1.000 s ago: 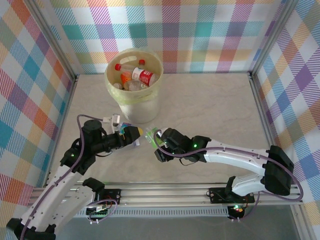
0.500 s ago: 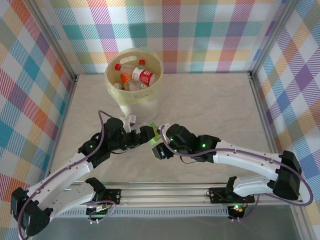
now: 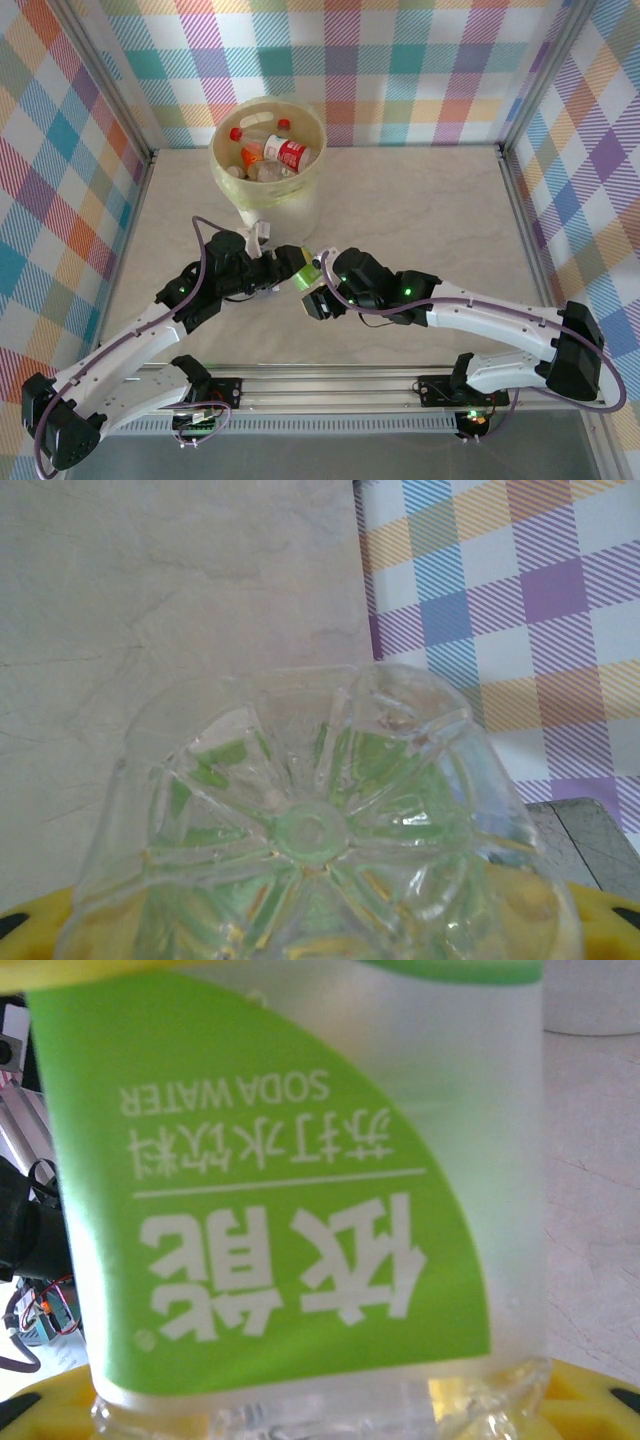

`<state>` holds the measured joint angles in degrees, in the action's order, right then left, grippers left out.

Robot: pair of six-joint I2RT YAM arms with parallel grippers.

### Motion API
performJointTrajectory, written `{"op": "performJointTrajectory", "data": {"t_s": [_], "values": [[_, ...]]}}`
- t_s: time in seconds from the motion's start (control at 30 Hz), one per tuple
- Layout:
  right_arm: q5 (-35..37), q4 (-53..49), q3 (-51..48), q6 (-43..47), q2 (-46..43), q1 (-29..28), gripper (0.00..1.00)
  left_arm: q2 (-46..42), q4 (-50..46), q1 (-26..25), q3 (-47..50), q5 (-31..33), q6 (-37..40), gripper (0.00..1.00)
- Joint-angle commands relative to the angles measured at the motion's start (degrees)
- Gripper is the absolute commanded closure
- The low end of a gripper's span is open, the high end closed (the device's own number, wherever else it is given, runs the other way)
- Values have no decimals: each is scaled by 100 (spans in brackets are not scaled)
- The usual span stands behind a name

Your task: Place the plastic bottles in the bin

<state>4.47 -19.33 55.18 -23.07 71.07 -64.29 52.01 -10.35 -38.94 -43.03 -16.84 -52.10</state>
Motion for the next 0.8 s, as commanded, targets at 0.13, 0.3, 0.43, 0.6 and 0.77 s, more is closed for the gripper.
{"op": "performJointTrajectory", "data": {"t_s": [0.13,0.3,0.43,0.6,0.77], "values": [[-171,311,-175,171,-296,10,24,-77,-477,-5,-657,235,239,51],[-148,394,-355,205,-641,11,16,11,-1157,283,-1338,215,622,51],[31,404,-488,175,-932,12,14,336,-1351,778,-2023,-63,835,51],[215,292,-577,71,-1143,13,14,1108,-1331,1476,-3160,-498,811,51],[208,365,-697,5,-1257,9,14,2047,-922,1968,-4207,-795,420,51]]}}
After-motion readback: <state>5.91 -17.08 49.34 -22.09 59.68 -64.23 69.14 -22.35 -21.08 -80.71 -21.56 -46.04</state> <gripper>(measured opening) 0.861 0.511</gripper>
